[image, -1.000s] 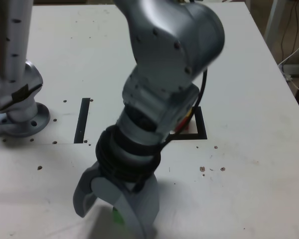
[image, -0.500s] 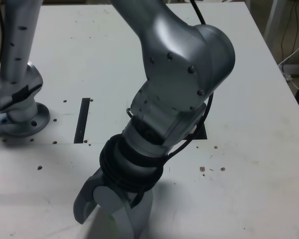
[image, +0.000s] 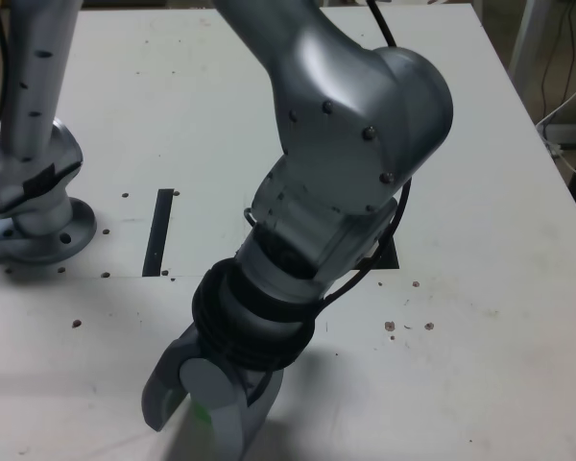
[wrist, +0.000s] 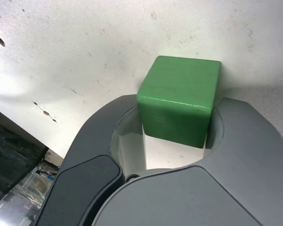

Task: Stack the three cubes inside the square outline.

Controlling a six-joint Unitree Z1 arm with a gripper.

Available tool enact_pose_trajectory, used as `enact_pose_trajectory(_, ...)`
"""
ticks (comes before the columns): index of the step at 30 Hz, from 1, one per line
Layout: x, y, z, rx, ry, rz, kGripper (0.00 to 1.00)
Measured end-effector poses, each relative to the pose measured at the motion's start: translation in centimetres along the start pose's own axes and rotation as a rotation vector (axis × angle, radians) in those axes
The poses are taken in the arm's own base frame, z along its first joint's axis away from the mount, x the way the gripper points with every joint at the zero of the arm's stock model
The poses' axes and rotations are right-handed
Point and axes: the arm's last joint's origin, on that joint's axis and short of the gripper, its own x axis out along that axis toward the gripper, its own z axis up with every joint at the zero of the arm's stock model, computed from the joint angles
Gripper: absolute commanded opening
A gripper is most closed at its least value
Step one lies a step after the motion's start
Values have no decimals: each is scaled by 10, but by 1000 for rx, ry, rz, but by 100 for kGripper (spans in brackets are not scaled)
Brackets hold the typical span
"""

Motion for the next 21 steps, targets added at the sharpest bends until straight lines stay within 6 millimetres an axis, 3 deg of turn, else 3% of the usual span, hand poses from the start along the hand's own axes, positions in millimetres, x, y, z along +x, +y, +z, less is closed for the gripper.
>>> enact_pose_trajectory(12, -6, 2, -9, -12, 10, 32, 22)
enact_pose_trajectory(21, -65, 34, -55, -128, -56, 111, 22)
